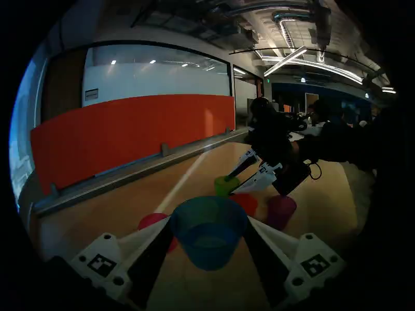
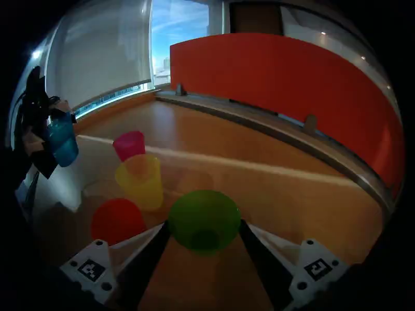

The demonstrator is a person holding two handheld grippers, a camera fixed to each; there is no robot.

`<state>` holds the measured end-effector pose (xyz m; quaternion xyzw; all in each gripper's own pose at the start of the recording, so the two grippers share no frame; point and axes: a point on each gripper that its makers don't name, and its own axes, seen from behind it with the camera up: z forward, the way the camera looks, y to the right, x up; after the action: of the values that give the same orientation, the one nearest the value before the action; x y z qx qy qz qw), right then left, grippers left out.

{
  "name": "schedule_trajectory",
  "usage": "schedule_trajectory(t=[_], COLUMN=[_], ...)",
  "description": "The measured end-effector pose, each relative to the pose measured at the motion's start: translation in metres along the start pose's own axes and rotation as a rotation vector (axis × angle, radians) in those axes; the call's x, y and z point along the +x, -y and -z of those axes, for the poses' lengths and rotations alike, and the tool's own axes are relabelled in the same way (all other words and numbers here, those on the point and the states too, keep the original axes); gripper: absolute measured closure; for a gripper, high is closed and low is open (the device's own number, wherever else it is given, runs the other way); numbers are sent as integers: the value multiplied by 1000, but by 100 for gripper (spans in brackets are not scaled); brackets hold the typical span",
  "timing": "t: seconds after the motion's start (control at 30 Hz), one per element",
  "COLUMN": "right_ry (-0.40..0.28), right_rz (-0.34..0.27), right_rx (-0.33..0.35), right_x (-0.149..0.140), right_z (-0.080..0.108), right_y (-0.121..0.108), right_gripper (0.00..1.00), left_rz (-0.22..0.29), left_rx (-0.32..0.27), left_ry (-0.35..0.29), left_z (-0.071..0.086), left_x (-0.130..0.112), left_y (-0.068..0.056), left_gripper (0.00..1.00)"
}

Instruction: Pour water

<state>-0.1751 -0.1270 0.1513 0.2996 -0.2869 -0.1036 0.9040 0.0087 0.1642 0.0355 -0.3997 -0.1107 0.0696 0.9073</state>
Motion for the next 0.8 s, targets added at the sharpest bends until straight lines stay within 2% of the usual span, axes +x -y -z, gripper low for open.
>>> schedule_trajectory(t=[0.3,0.47,0.8], right_ry=[1,-3,-41], right_rz=[-11,-15,-29], right_rx=[9,5,0], right_x=[0,-1,7], right_z=[-8,-10,1], right_y=[2,2,0], right_gripper=[1,9,9], left_rz=[0,2,2], left_rx=[14,16,22], left_ry=[2,4,4], left_z=[4,4,4], left_x=[0,-1,0], left_y=[4,4,5], left_gripper=[13,13,13])
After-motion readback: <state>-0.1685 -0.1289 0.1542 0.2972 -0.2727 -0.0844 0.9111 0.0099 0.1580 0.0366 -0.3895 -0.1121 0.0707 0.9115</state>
